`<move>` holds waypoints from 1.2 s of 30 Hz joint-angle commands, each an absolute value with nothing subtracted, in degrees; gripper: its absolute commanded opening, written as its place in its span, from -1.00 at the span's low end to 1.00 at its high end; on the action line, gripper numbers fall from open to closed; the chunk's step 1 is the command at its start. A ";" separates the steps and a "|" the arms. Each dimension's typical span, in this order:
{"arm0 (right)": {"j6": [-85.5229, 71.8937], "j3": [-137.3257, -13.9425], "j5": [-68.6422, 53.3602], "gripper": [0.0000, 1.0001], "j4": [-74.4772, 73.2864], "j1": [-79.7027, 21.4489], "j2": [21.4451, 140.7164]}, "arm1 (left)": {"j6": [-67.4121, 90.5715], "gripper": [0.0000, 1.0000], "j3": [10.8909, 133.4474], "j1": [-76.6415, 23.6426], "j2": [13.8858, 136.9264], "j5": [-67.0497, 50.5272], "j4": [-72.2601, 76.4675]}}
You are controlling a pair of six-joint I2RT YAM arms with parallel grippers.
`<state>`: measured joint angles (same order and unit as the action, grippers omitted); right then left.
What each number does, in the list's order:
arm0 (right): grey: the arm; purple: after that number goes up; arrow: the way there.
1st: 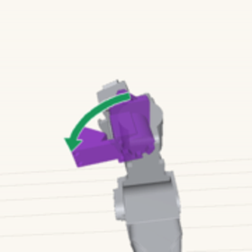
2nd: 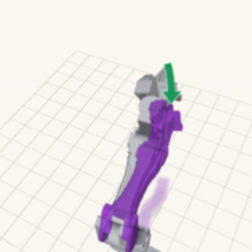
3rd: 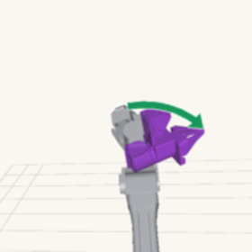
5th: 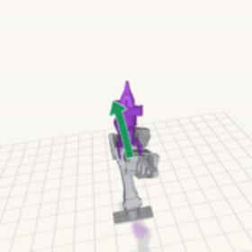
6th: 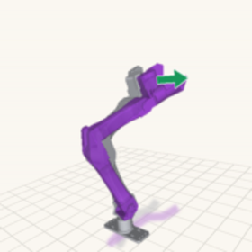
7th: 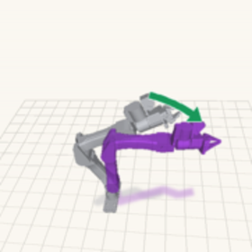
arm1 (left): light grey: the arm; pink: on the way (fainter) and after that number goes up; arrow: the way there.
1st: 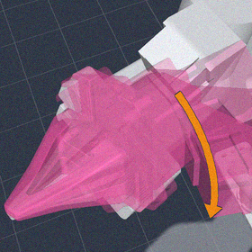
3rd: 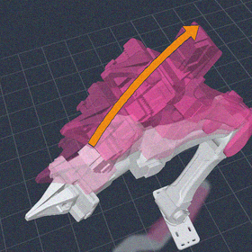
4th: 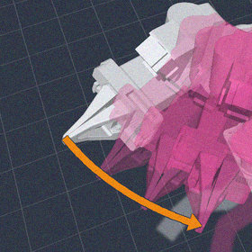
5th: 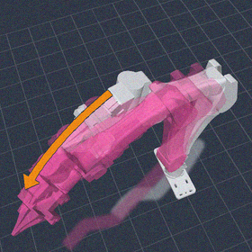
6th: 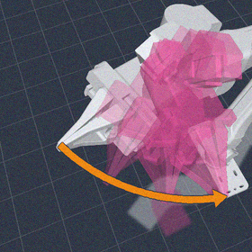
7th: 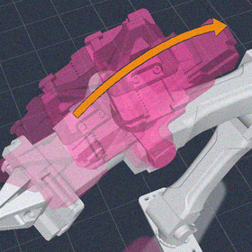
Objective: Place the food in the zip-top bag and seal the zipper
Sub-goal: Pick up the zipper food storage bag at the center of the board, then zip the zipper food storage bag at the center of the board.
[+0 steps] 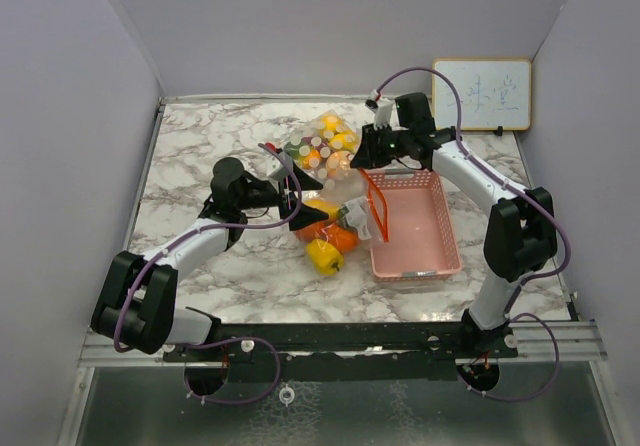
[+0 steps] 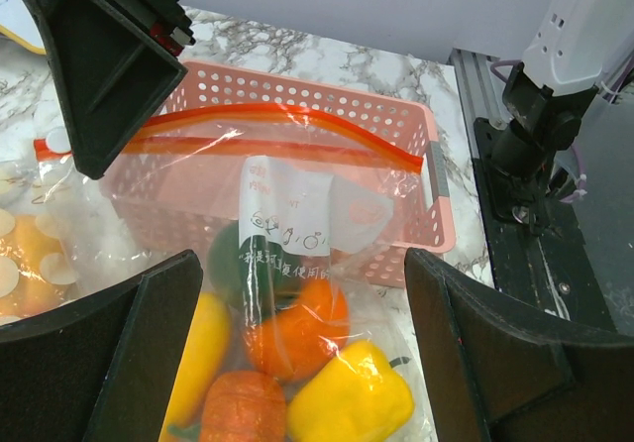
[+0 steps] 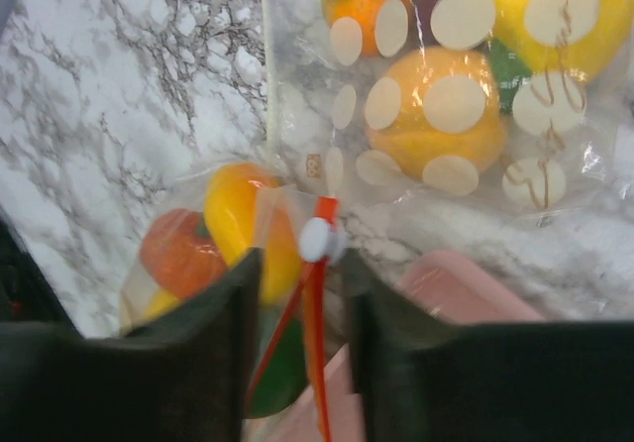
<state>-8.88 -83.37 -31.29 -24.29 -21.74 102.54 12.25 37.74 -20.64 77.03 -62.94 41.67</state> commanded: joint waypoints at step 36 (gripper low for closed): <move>-8.00 -84.83 -64.82 -0.95 -28.10 -24.28 89.68 | 31.33 0.61 51.48 -17.58 83.77 -72.42 53.53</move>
<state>-8.80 -81.43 -63.37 -26.76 -23.11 88.64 25.54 50.15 -16.56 82.43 -66.43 48.07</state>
